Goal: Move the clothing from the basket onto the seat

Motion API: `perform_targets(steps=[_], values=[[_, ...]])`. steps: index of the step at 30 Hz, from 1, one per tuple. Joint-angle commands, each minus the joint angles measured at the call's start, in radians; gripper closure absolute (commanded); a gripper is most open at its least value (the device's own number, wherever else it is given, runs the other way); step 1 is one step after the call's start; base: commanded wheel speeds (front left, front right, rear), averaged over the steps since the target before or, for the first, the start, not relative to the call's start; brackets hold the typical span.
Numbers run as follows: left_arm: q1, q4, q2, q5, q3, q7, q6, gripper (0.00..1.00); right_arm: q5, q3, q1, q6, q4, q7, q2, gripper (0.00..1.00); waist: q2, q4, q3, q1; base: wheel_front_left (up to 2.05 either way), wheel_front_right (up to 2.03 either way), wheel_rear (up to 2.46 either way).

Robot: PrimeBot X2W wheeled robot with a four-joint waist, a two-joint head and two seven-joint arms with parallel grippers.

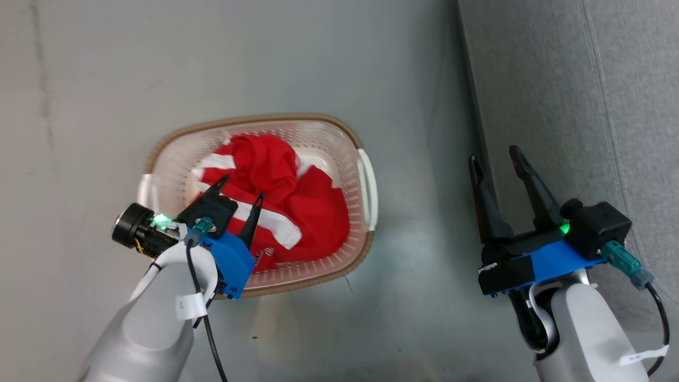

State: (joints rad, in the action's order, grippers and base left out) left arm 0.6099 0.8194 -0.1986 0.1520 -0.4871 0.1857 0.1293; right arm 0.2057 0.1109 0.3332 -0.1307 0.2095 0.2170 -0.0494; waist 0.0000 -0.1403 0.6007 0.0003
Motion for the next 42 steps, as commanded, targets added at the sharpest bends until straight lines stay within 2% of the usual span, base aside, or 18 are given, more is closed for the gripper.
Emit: perform_targets(steps=[1,8,24,37,41,42], values=[[0.041,0.017,-0.025,-0.005,-0.050,-0.009,0.001,0.00,0.010,0.007,0.030,0.000,0.009,0.013,-0.002,0.00,0.0000,-0.068,0.076,-0.0003,0.00,0.00,0.00],[0.118,0.086,-0.103,0.044,-0.231,-0.061,0.001,0.00,0.054,0.047,0.057,0.000,0.049,0.040,-0.001,0.00,0.0000,-0.124,0.139,-0.0003,0.00,0.00,0.00],[0.261,0.132,-0.220,0.107,-0.545,-0.198,0.001,0.00,0.131,0.128,0.098,0.000,0.043,0.049,-0.001,0.00,0.0000,-0.187,0.227,-0.0003,0.00,0.00,0.00],[0.348,0.112,-0.282,0.185,-0.704,-0.280,0.001,0.00,0.157,0.151,0.107,0.000,0.026,0.049,-0.001,0.00,0.0000,-0.205,0.269,-0.0003,0.00,0.00,0.00],[0.359,0.111,-0.292,0.228,-0.718,-0.300,0.001,0.00,0.160,0.152,0.112,0.000,0.021,0.049,-0.001,0.00,0.0000,-0.208,0.282,-0.0003,0.00,0.00,0.00],[0.362,0.111,-0.292,0.233,-0.721,-0.303,0.001,0.07,0.160,0.151,0.112,0.000,0.020,0.049,-0.001,0.00,0.0000,-0.207,0.284,-0.0003,0.00,0.00,0.00]])
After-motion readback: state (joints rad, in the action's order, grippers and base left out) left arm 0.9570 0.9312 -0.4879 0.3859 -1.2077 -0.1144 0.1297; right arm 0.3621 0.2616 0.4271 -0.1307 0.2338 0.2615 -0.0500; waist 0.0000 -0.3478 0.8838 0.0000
